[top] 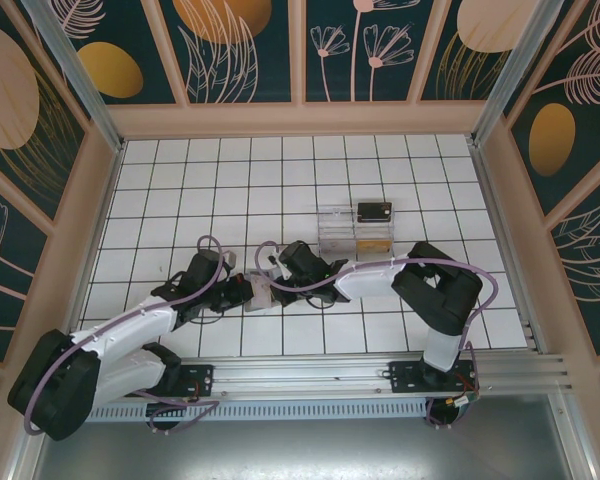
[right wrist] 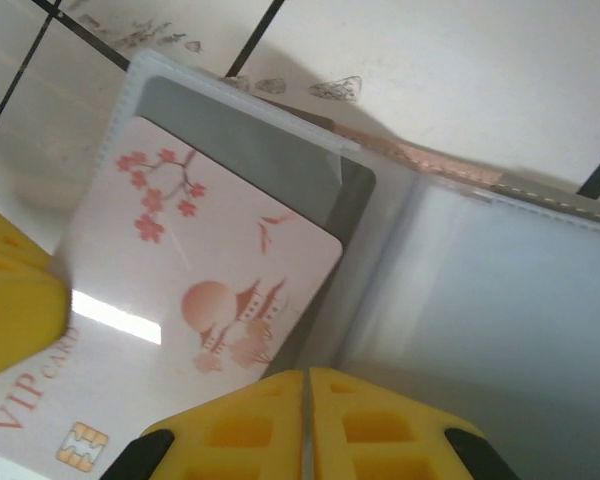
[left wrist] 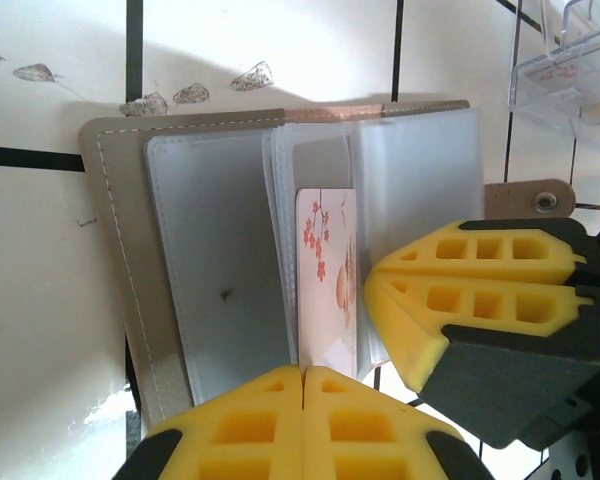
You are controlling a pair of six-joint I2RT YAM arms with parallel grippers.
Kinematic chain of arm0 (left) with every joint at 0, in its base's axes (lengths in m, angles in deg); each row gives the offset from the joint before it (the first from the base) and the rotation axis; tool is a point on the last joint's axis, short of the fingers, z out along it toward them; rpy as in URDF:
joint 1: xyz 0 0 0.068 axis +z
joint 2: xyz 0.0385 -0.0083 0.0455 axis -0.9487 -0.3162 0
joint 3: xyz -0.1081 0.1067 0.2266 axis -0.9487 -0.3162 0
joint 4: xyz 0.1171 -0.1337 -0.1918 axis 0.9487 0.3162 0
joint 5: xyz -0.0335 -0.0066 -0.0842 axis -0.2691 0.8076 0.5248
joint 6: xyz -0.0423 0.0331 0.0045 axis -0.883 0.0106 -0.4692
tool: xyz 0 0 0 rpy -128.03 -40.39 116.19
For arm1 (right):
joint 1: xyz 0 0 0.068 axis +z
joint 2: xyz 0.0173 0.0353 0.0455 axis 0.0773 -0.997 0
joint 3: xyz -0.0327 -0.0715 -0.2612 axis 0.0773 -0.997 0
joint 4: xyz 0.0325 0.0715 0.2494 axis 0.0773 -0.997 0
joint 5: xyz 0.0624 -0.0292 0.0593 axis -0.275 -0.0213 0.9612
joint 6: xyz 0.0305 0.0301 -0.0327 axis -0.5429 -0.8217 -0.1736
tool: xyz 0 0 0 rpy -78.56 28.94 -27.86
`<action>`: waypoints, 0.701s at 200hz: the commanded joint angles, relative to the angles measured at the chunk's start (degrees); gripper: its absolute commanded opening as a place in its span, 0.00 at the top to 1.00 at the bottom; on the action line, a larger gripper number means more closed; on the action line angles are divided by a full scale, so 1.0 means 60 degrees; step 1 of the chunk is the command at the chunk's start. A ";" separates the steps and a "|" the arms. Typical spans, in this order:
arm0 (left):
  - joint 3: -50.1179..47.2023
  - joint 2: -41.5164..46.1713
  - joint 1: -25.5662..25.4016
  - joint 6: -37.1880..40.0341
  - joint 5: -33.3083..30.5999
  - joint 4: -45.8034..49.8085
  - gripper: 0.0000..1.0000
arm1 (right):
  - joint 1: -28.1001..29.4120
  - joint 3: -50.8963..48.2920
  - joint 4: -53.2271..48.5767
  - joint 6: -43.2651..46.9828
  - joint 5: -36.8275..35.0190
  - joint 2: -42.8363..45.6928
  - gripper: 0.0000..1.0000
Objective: Take the credit cards out of the card holder
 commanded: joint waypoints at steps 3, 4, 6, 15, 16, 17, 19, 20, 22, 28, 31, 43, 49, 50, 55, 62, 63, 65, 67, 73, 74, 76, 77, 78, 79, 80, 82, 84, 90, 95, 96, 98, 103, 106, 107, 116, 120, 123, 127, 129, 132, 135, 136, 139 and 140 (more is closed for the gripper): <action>0.0198 0.0117 0.0014 0.0181 -0.0330 0.0603 0.91 | -0.0105 -0.0093 -0.0051 0.0080 -0.0189 0.0095 0.87; 0.0190 0.0116 0.0014 0.0178 -0.0321 0.0590 0.91 | -0.0097 -0.0093 -0.0043 0.0078 -0.0179 0.0085 0.87; 0.0191 0.0116 0.0014 0.0172 -0.0307 0.0562 0.91 | -0.0096 -0.0093 -0.0040 0.0076 -0.0172 0.0082 0.87; 0.0113 0.0080 0.0027 0.0115 -0.0209 0.0414 0.87 | -0.0102 -0.0095 -0.0001 0.0061 -0.0105 0.0065 0.87; 0.0096 0.0076 0.0021 0.0094 -0.0195 0.0386 0.87 | -0.0096 -0.0094 0.0004 0.0061 -0.0101 0.0063 0.87; 0.0088 0.0066 0.0018 0.0090 -0.0173 0.0357 0.86 | -0.0093 -0.0094 -0.0001 0.0061 -0.0099 0.0069 0.87; 0.0063 0.0059 0.0015 0.0087 -0.0146 0.0306 0.84 | -0.0091 -0.0093 0.0007 0.0061 -0.0086 0.0067 0.87; 0.0049 0.0051 0.0015 0.0087 -0.0119 0.0273 0.83 | -0.0090 -0.0093 0.0008 0.0054 -0.0084 0.0071 0.87; 0.0027 0.0037 0.0022 0.0076 -0.0070 0.0211 0.81 | -0.0090 -0.0086 0.0016 0.0048 -0.0071 0.0071 0.87; -0.0046 0.0003 0.0015 0.0042 0.0049 0.0057 0.79 | -0.0083 -0.0079 0.0029 0.0047 -0.0046 0.0051 0.87; -0.0083 -0.0025 0.0015 0.0022 0.0097 -0.0006 0.79 | -0.0087 -0.0066 0.0037 0.0054 -0.0024 0.0051 0.87; -0.0187 -0.0150 0.0014 -0.0030 0.0214 -0.0201 0.78 | -0.0086 -0.0008 0.0028 0.0083 0.0004 0.0033 0.87; -0.0229 -0.0237 0.0023 -0.0031 0.0233 -0.0241 0.78 | -0.0069 0.0022 0.0018 0.0087 0.0027 0.0021 0.87; -0.0236 -0.0244 0.0019 -0.0031 0.0231 -0.0242 0.78 | -0.0065 0.0030 0.0013 0.0096 0.0031 0.0019 0.87; -0.0255 -0.0313 0.0015 -0.0031 0.0230 -0.0265 0.78 | -0.0075 0.0040 0.0010 0.0112 0.0049 0.0022 0.87; -0.0277 -0.0389 0.0014 -0.0044 0.0223 -0.0298 0.78 | -0.0054 0.0059 0.0019 0.0133 0.0064 0.0030 0.87; -0.0282 -0.0393 0.0014 -0.0037 0.0219 -0.0300 0.78 | -0.0050 0.0064 0.0021 0.0133 0.0064 0.0038 0.87; -0.0279 -0.0414 0.0018 -0.0036 0.0209 -0.0309 0.78 | -0.0058 0.0067 0.0023 0.0134 0.0072 0.0033 0.87; -0.0285 -0.0431 0.0015 -0.0039 0.0203 -0.0319 0.78 | -0.0060 0.0068 0.0013 0.0145 0.0077 0.0043 0.87; -0.0292 -0.0466 0.0014 -0.0045 0.0166 -0.0317 0.78 | -0.0047 0.0095 0.0011 0.0161 0.0079 0.0073 0.87; -0.0297 -0.0475 0.0014 -0.0045 0.0161 -0.0317 0.78 | -0.0039 0.0103 0.0010 0.0162 0.0079 0.0067 0.87; -0.0301 -0.0483 0.0014 -0.0056 0.0158 -0.0317 0.77 | -0.0033 0.0121 -0.0009 0.0163 0.0068 0.0070 0.87; -0.0309 -0.0484 0.0014 -0.0058 0.0157 -0.0317 0.77 | -0.0032 0.0131 -0.0014 0.0164 0.0066 0.0073 0.87; -0.0313 -0.0492 0.0014 -0.0059 0.0157 -0.0317 0.76 | -0.0025 0.0136 -0.0032 0.0156 0.0058 0.0082 0.87; -0.0315 -0.0496 0.0022 -0.0060 0.0157 -0.0317 0.75 | -0.0021 0.0146 -0.0041 0.0167 0.0054 0.0086 0.87; -0.0316 -0.0498 0.0025 -0.0052 0.0157 -0.0317 0.73 | -0.0011 0.0158 -0.0045 0.0173 0.0045 0.0088 0.87; -0.0305 -0.0510 0.0017 -0.0047 0.0157 -0.0317 0.71 | -0.0001 0.0167 -0.0074 0.0184 0.0038 0.0086 0.87; -0.0306 -0.0520 0.0015 -0.0057 0.0149 -0.0309 0.68 | 0.0006 0.0199 -0.0099 0.0198 0.0025 0.0082 0.87; -0.0314 -0.0542 0.0014 -0.0053 0.0104 -0.0270 0.64 | 0.0052 0.0256 -0.0162 0.0247 -0.0004 0.0094 0.87; -0.0307 -0.0557 0.0022 -0.0035 0.0064 -0.0232 0.64 | 0.0085 0.0302 -0.0214 0.0271 -0.0034 0.0101 0.87; -0.0305 -0.0558 0.0018 -0.0026 0.0059 -0.0223 0.63 | 0.0093 0.0317 -0.0227 0.0283 -0.0036 0.0110 0.87; -0.0303 -0.0565 0.0015 -0.0018 0.0048 -0.0209 0.63 | 0.0109 0.0339 -0.0226 0.0303 -0.0045 0.0114 0.87; -0.0295 -0.0573 0.0014 -0.0004 0.0020 -0.0166 0.64 | 0.0154 0.0386 -0.0280 0.0348 -0.0073 0.0112 0.87; -0.0294 -0.0573 0.0014 -0.0002 0.0004 -0.0139 0.63 | 0.0182 0.0414 -0.0298 0.0374 -0.0088 0.0108 0.87; -0.0298 -0.0573 0.0014 -0.0009 0.0000 -0.0133 0.63 | 0.0185 0.0424 -0.0305 0.0371 -0.0092 0.0106 0.87; -0.0277 -0.0573 0.0022 0.0020 -0.0055 -0.0063 0.63 | 0.0266 0.0484 -0.0337 0.0452 -0.0136 0.0101 0.87; -0.0287 -0.0573 0.0022 0.0016 -0.0070 -0.0041 0.63 | 0.0297 0.0521 -0.0357 0.0469 -0.0161 0.0088 0.87; -0.0280 -0.0573 0.0015 0.0019 -0.0084 -0.0026 0.63 | 0.0312 0.0553 -0.0357 0.0478 -0.0169 0.0090 0.87; -0.0287 -0.0562 0.0015 0.0027 -0.0107 -0.0010 0.63 | 0.0331 0.0586 -0.0371 0.0489 -0.0183 0.0077 0.87; -0.0287 -0.0559 0.0015 0.0028 -0.0107 -0.0009 0.63 | 0.0334 0.0597 -0.0382 0.0498 -0.0184 0.0076 0.87; -0.0282 -0.0545 0.0014 0.0028 -0.0107 -0.0009 0.63 | 0.0335 0.0619 -0.0373 0.0491 -0.0172 0.0048 0.87; -0.0298 -0.0535 0.0014 0.0026 -0.0096 -0.0009 0.63 | 0.0338 0.0635 -0.0364 0.0490 -0.0157 0.0034 0.87; -0.0300 -0.0524 0.0014 0.0020 -0.0094 -0.0009 0.63 | 0.0337 0.0637 -0.0361 0.0495 -0.0149 0.0033 0.87; -0.0291 -0.0521 0.0014 0.0007 -0.0093 -0.0022 0.64 | 0.0339 0.0650 -0.0368 0.0500 -0.0142 0.0008 0.87; -0.0289 -0.0510 0.0014 0.0010 -0.0093 -0.0023 0.64 | 0.0337 0.0652 -0.0363 0.0500 -0.0134 0.0005 0.87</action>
